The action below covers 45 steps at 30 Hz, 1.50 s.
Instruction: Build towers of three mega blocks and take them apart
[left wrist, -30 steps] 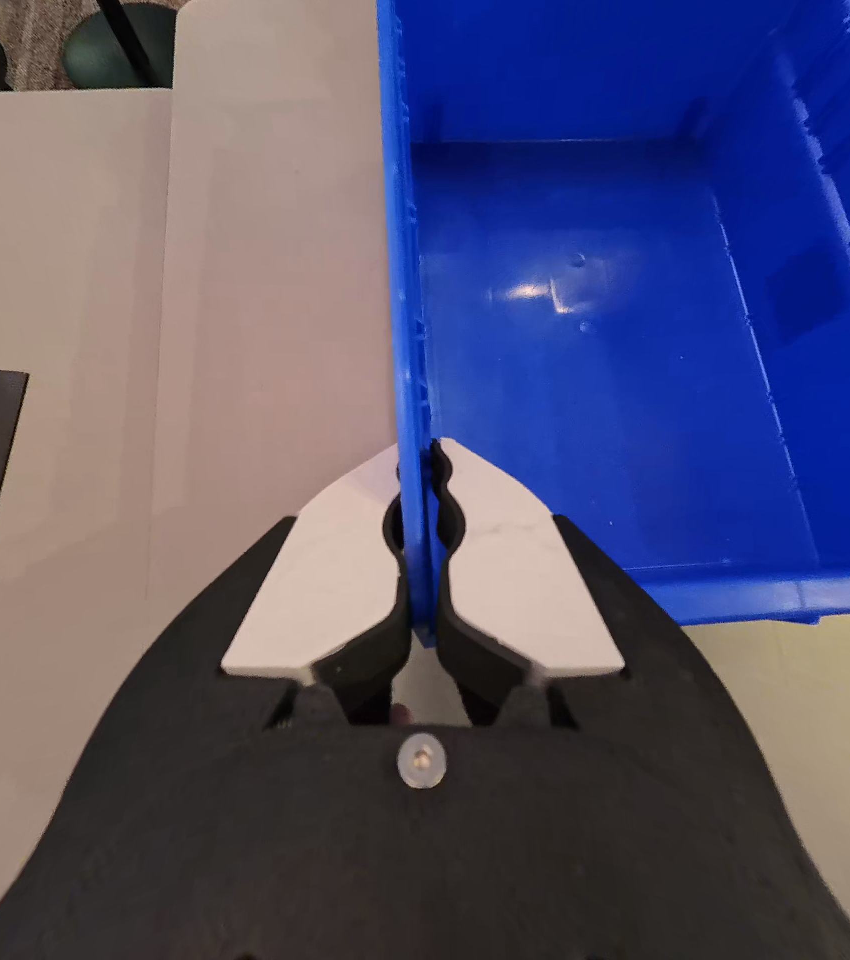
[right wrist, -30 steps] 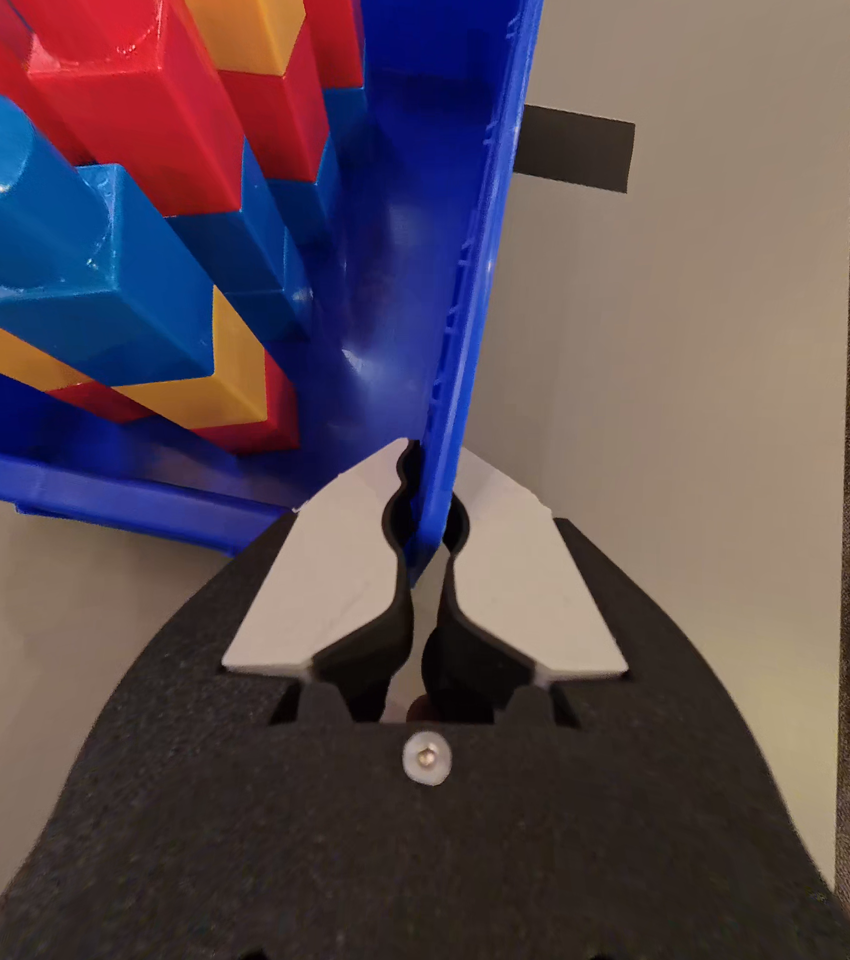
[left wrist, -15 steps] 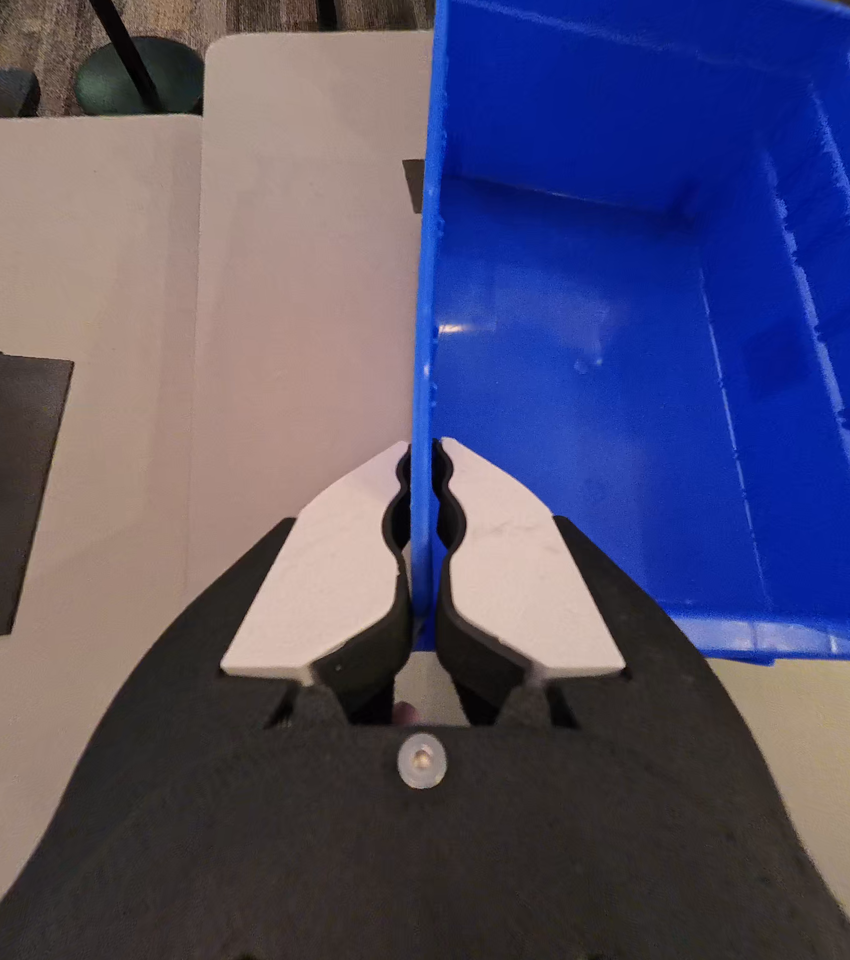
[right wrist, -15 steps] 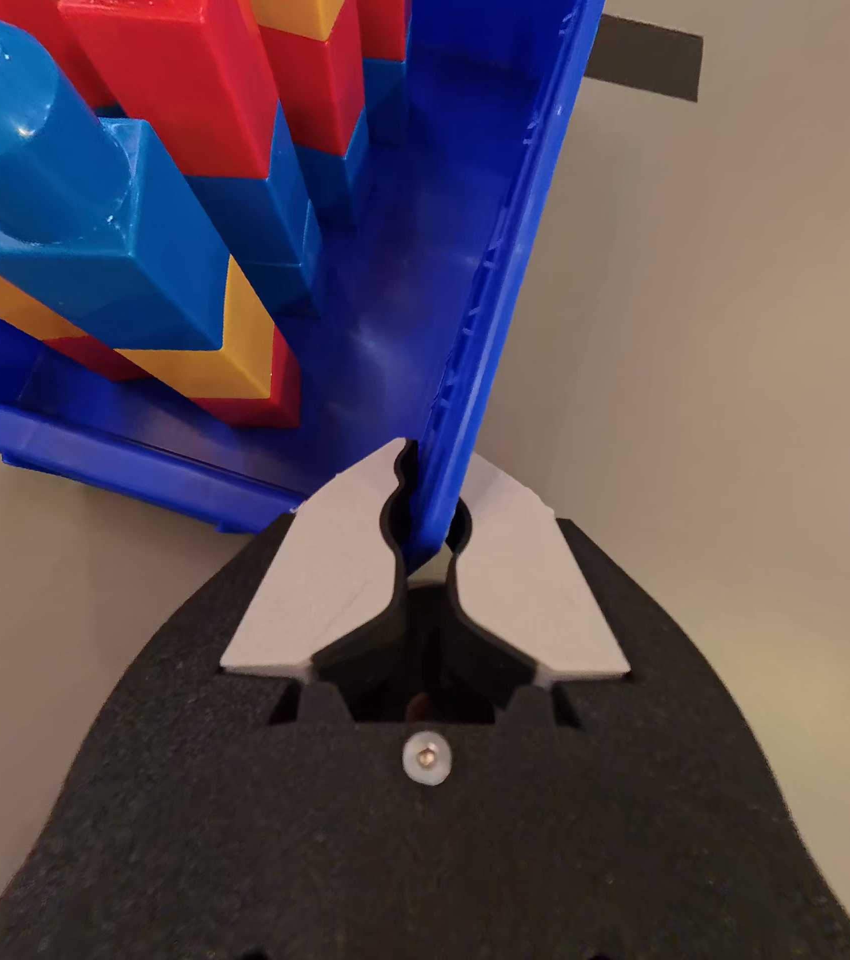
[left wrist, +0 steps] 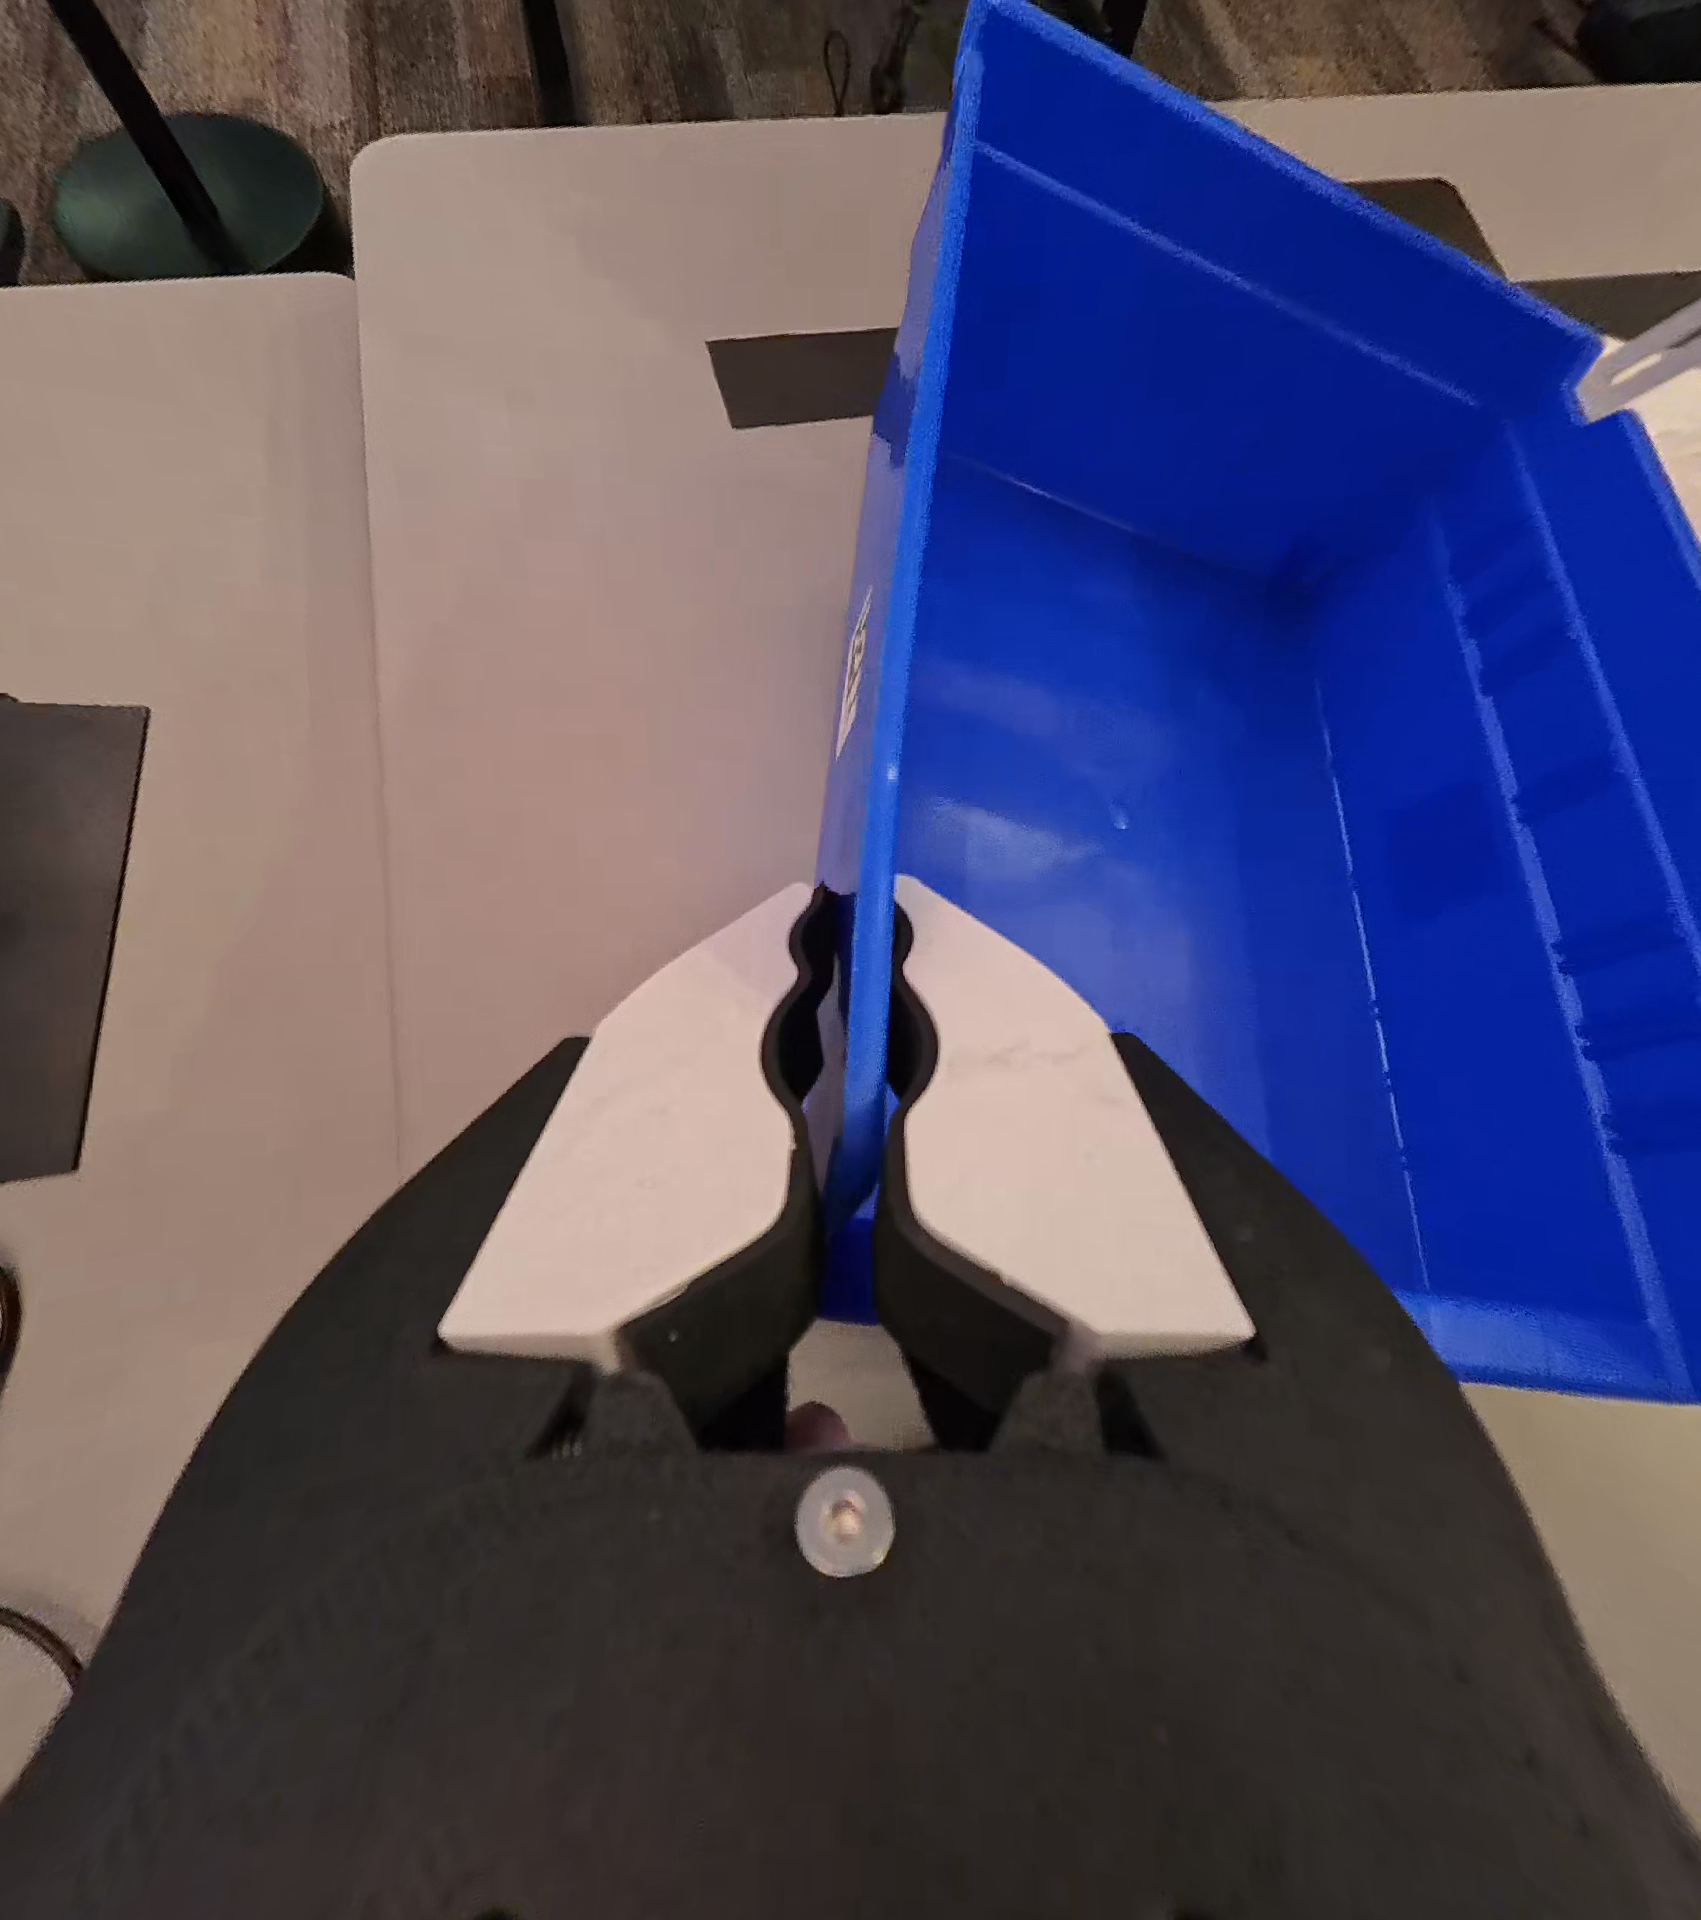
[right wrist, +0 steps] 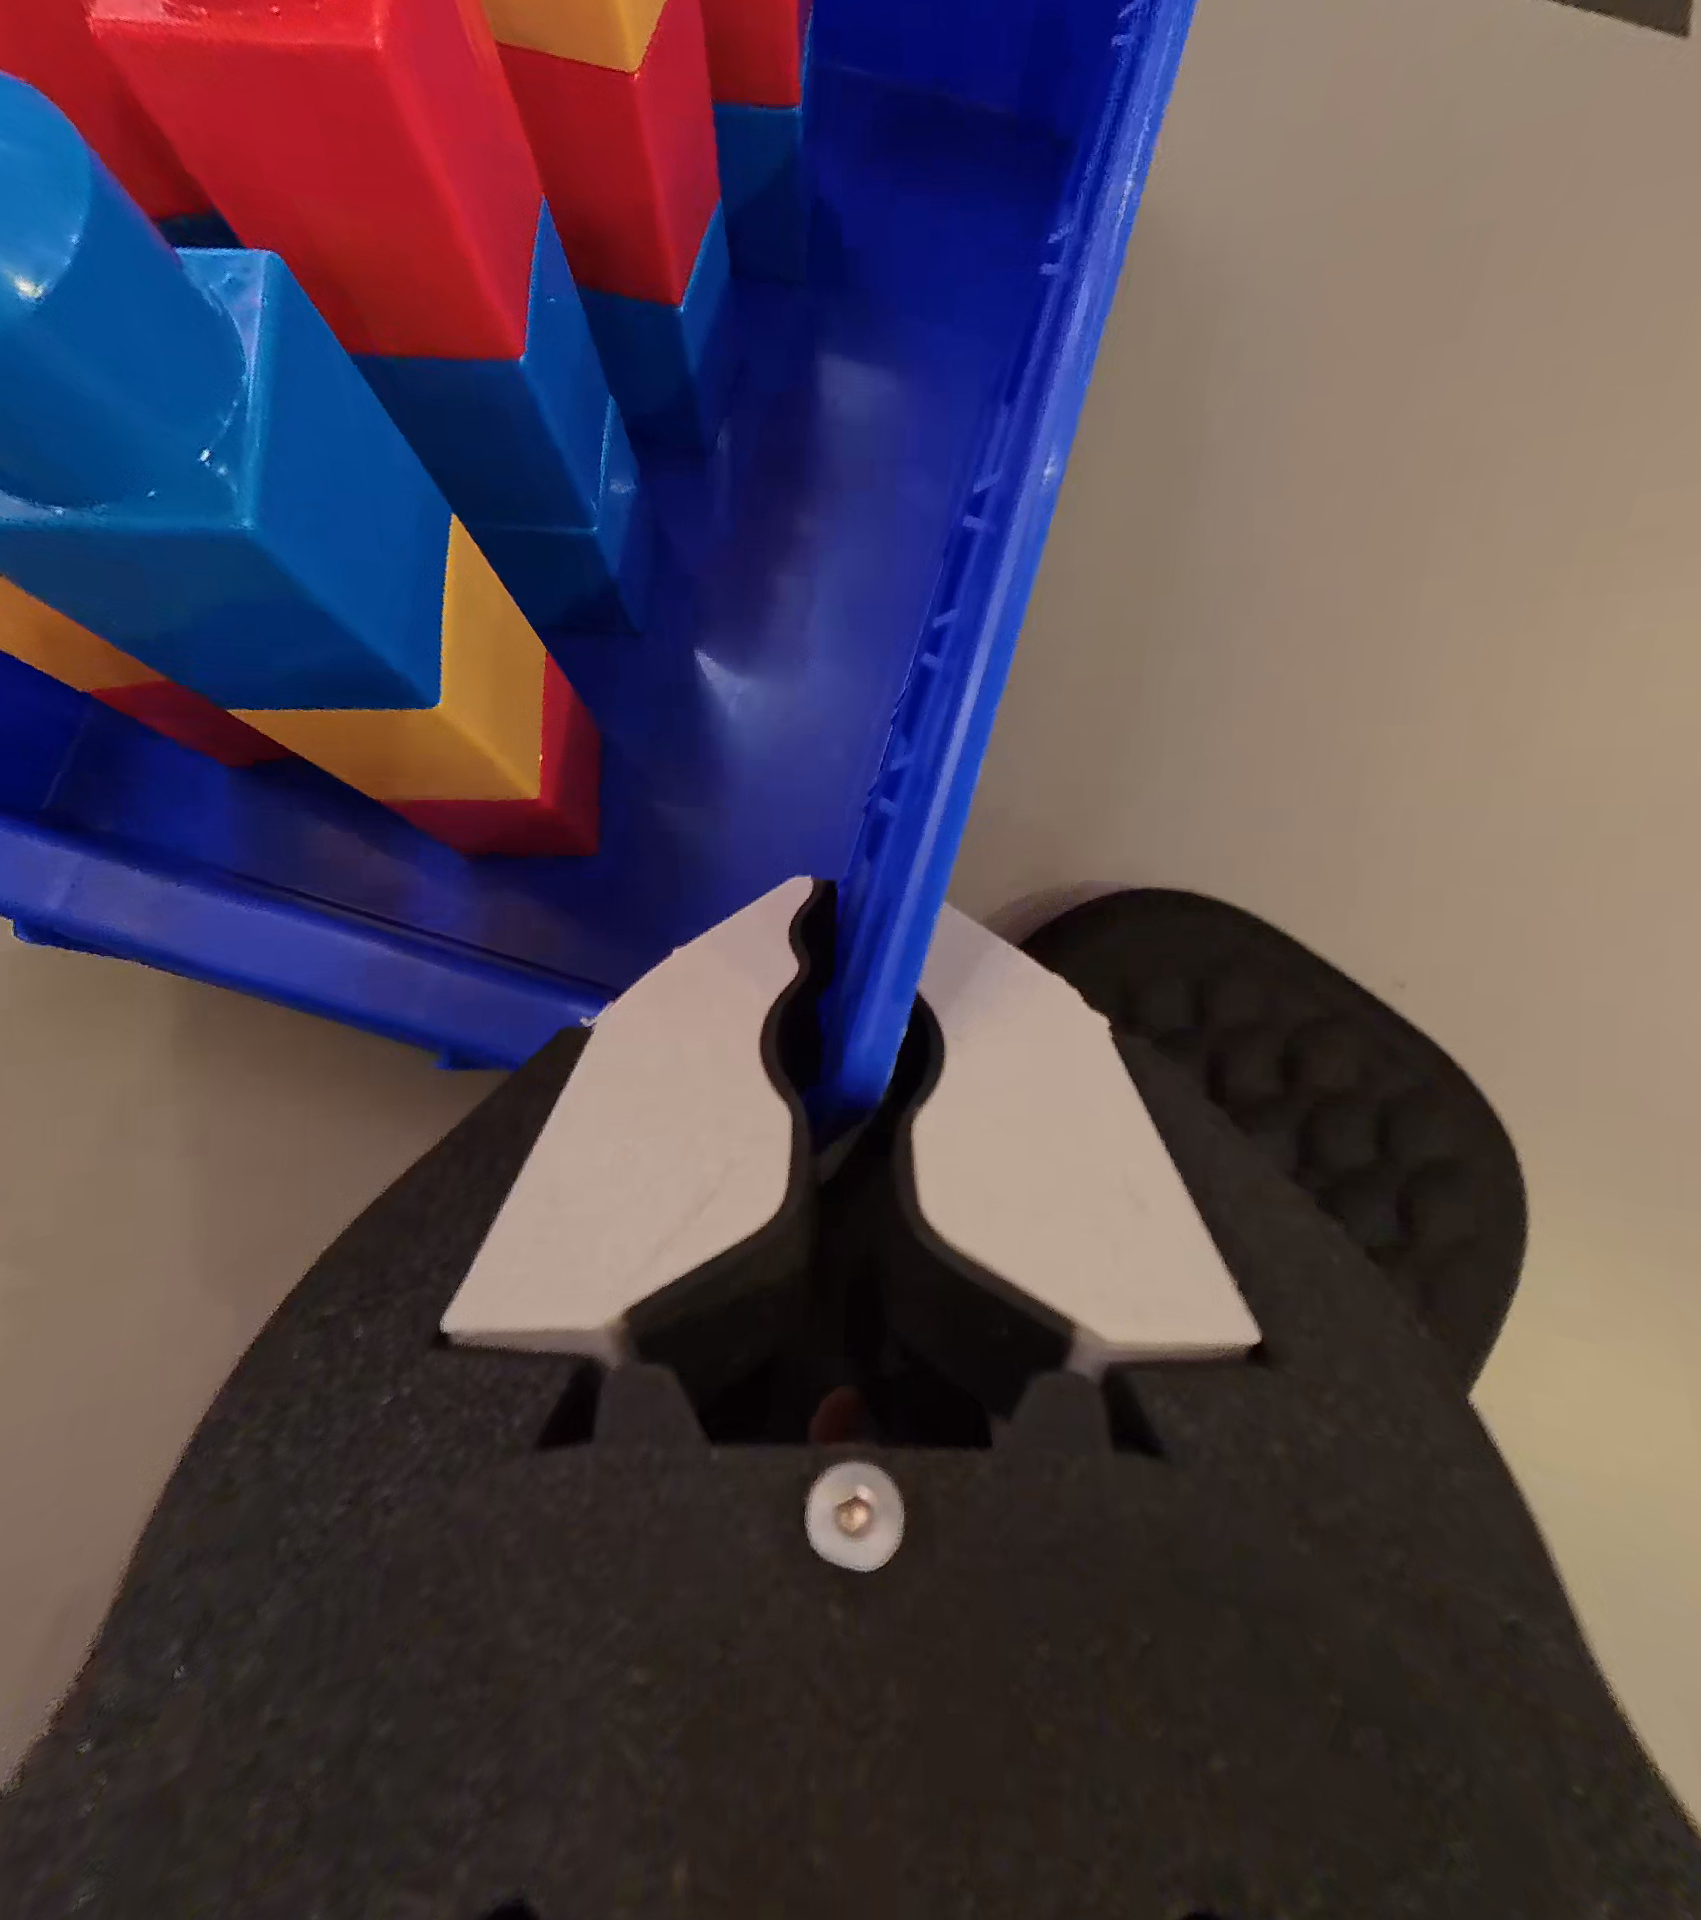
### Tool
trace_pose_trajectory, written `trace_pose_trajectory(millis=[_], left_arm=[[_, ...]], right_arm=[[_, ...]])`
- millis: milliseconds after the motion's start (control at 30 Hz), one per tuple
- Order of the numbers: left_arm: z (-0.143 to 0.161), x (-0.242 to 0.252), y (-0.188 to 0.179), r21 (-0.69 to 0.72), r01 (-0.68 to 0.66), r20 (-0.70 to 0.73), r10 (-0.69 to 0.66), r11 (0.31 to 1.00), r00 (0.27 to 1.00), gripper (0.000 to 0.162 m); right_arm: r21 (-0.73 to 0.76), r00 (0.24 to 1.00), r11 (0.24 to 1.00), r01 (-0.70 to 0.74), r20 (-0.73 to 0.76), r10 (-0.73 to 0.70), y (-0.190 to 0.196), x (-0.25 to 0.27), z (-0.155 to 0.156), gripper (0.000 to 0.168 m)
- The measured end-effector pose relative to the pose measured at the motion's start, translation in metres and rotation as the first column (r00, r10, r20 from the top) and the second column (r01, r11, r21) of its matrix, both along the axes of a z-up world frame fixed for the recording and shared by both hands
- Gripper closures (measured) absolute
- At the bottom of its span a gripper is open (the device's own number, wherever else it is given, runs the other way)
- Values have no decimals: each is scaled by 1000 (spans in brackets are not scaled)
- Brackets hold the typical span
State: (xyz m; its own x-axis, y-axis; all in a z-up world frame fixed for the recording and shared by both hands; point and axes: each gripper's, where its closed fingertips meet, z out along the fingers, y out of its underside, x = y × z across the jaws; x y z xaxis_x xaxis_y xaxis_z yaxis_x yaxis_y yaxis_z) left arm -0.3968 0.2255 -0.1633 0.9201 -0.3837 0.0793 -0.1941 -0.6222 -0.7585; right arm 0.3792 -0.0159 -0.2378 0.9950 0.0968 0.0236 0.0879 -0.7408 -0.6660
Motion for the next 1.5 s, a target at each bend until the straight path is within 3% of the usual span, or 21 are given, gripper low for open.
trace_pose_trajectory(millis=[33, 367, 700, 1033, 1500], left_arm=[[1, 0, -5, -2, 2, 10, -2, 1000, 1000, 156], [22, 1, -56, 55, 13, 96, -18, 998, 995, 155], [39, 2, -117, 113, 24, 160, -41, 993, 986, 155], [51, 9, -161, 162, 26, 202, -59, 986, 978, 155], [54, -5, -194, 189, -9, 253, -40, 982, 967, 155]], right_arm=[[0, 1000, 1000, -8, 2, 8, -4, -4, 0, 161], [8, 997, 997, -81, -11, 81, -37, -40, 0, 162], [28, 986, 986, -166, 2, 166, -47, -75, 0, 162], [31, 965, 964, -263, -15, 263, -33, -120, 0, 163], [16, 916, 917, -398, -43, 398, -4, -173, 0, 164]])
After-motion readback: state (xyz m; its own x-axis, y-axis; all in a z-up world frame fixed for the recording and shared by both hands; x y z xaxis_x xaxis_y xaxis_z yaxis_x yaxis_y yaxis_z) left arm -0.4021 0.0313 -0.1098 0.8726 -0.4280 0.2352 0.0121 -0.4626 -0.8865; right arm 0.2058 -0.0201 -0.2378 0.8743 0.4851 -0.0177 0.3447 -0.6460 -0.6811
